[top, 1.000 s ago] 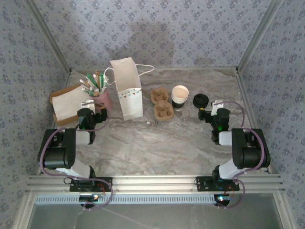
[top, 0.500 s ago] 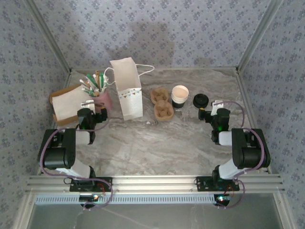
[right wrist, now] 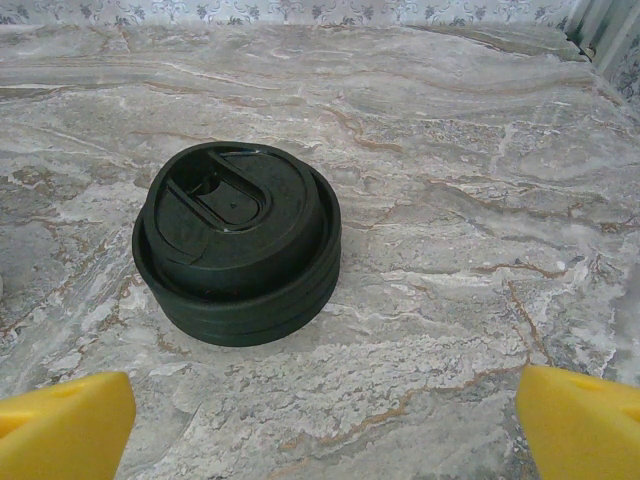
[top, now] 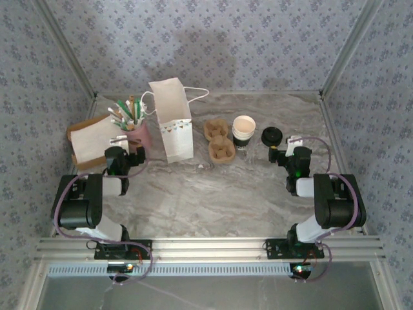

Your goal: Pack the takeout coffee

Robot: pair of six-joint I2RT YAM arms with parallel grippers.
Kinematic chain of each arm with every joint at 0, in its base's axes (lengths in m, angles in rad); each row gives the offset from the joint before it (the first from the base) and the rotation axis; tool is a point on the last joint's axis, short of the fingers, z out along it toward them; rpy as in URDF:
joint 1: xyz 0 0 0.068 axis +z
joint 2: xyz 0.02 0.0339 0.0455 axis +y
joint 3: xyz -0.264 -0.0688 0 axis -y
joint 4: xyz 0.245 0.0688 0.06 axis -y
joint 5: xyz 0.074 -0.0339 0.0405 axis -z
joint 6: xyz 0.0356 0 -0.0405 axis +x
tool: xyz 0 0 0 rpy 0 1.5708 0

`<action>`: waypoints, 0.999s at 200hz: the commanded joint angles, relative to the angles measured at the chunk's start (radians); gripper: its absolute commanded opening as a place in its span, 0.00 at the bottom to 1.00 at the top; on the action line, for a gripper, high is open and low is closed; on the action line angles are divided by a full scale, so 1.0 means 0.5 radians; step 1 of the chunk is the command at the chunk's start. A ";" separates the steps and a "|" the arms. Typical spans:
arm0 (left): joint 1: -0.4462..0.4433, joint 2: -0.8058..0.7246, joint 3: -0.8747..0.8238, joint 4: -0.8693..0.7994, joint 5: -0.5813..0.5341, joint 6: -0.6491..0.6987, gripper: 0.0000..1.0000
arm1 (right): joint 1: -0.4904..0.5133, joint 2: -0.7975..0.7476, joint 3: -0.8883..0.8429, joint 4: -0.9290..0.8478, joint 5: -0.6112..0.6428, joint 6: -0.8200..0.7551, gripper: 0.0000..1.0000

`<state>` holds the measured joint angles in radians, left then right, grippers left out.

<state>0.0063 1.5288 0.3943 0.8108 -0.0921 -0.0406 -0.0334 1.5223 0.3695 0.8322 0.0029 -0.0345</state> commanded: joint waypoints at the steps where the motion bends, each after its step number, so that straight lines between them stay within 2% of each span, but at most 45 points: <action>1: -0.025 -0.037 0.063 -0.079 0.082 0.086 1.00 | -0.009 0.005 0.037 -0.037 -0.012 0.009 1.00; 13: -0.046 -0.123 0.031 -0.086 0.030 0.094 1.00 | -0.005 -0.018 0.021 -0.024 -0.004 0.005 1.00; 34: -0.138 -0.325 0.063 -0.349 -0.193 0.123 0.99 | -0.001 -0.164 -0.024 -0.064 0.023 0.009 1.00; 61: -0.223 -0.518 0.056 -0.514 -0.291 0.114 0.99 | 0.009 -0.427 -0.075 -0.226 0.038 0.002 1.00; 101: -0.313 -1.000 0.154 -1.038 -0.362 -0.064 0.99 | 0.051 -1.055 0.070 -0.980 0.035 0.054 1.00; 153: -0.336 -1.862 0.379 -1.957 -0.355 -0.715 1.00 | 0.082 -1.957 0.442 -2.131 0.054 0.524 1.00; 182: -0.337 -2.201 0.667 -2.623 -0.352 -1.170 1.00 | 0.079 -2.197 0.774 -2.732 -0.042 0.746 1.00; 200: -0.337 -2.311 0.871 -2.953 -0.238 -1.336 1.00 | 0.076 -2.199 1.030 -3.137 -0.260 0.820 1.00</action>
<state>-0.1535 0.4351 0.7048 -0.3260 -0.2569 -0.5030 0.0010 0.4297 0.7567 -0.3576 -0.0132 0.2638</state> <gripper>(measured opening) 0.996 0.998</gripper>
